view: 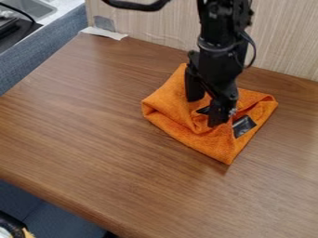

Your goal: Fold the cloth from the left to the right

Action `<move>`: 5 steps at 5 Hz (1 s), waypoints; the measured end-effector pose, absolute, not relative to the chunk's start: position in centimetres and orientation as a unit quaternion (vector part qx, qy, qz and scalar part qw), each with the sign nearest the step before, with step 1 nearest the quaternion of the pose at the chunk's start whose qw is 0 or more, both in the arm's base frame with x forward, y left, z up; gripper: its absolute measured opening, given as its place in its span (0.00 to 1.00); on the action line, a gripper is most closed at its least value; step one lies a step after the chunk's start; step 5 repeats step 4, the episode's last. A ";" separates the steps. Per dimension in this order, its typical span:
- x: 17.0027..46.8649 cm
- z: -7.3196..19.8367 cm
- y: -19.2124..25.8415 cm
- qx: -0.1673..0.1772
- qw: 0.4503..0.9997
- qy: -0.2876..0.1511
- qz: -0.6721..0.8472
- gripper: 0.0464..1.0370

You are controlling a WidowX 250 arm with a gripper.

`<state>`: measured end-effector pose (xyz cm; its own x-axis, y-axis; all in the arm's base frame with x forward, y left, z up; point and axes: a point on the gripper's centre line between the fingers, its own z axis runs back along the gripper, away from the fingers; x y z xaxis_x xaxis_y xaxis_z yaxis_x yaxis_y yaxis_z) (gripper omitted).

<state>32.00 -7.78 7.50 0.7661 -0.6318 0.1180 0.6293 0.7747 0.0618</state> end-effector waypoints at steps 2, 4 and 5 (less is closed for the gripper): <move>32.5 12.8 -7.3 0.004 0.931 -0.113 -0.346 0.96; 32.4 15.5 -6.1 0.009 0.921 -0.128 -0.368 0.96; 32.4 15.5 -6.1 0.009 0.921 -0.128 -0.368 0.96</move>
